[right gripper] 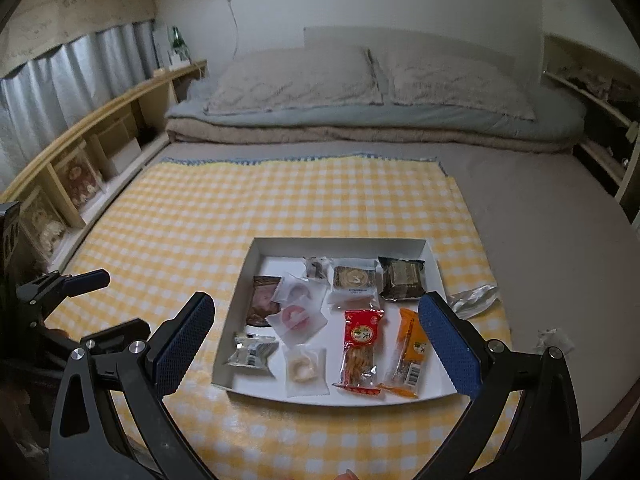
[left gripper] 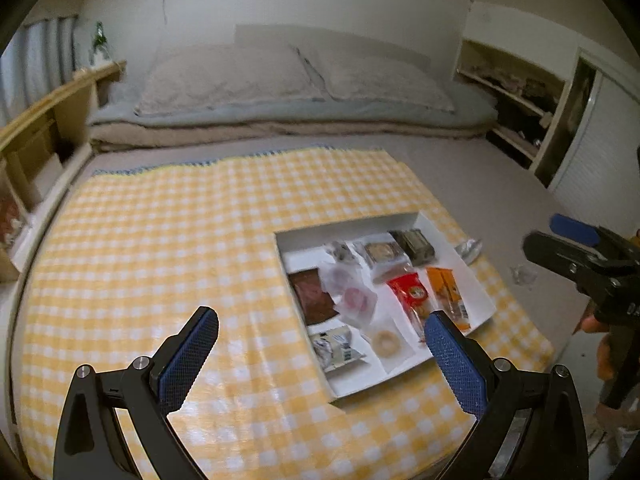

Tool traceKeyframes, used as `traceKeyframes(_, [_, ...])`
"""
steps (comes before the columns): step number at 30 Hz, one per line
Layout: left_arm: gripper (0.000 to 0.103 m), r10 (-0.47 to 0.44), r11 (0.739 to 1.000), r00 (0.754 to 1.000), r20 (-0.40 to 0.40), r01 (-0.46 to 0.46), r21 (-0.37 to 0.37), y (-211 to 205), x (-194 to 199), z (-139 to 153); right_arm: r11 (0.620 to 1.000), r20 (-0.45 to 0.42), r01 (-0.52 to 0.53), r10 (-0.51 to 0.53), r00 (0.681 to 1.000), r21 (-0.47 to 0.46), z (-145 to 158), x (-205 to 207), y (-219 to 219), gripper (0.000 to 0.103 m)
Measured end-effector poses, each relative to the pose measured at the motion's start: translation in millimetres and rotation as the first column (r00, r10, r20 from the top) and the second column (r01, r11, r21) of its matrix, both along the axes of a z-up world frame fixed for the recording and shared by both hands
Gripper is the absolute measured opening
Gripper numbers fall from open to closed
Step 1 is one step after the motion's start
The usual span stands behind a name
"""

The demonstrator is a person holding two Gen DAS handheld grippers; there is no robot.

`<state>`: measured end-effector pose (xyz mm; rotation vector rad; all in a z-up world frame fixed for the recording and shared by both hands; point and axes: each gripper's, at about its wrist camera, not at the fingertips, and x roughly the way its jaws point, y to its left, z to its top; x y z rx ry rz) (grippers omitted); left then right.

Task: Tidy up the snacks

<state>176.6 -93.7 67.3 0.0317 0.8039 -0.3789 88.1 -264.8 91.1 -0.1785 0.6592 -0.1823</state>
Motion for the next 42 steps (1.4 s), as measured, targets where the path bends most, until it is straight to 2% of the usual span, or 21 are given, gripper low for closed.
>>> traceKeyframes(5, [0.103, 0.029, 0.999, 0.999, 0.031, -0.028, -0.026, 22, -33, 7, 0.999, 0.043, -0.012, 0.013, 0.999, -0.036, 3, -28, 15, 0.103])
traceKeyframes(9, [0.103, 0.052, 0.999, 0.997, 0.059, -0.051, -0.015, 38, -57, 0, 1.000, 0.071, -0.026, 0.027, 0.997, -0.013, -2, -48, 22, 0.103])
traceKeyframes(16, [0.103, 0.089, 0.996, 0.993, 0.076, -0.087, -0.028, 57, -103, -14, 1.000, 0.120, -0.004, 0.007, 0.993, -0.027, -18, -75, 30, 0.103])
traceKeyframes(22, [0.103, 0.099, 0.994, 0.992, 0.072, -0.096, -0.052, 70, -119, -23, 0.999, 0.137, 0.025, -0.019, 0.990, -0.042, -35, -91, 35, 0.103])
traceKeyframes(27, [0.103, 0.085, 0.996, 0.991, 0.102, -0.085, -0.014, 67, -129, -32, 0.997, 0.155, 0.052, -0.044, 0.987, -0.049, -55, -104, 39, 0.103])
traceKeyframes(32, [0.103, 0.074, 0.997, 0.990, 0.121, -0.077, 0.020, 63, -132, -42, 0.993, 0.161, 0.060, -0.044, 0.986, -0.098, -72, -108, 45, 0.103])
traceKeyframes(42, [0.103, 0.065, 0.996, 0.986, 0.152, -0.074, 0.052, 62, -137, -51, 0.992, 0.149, 0.067, -0.051, 0.988, -0.106, -85, -109, 46, 0.103])
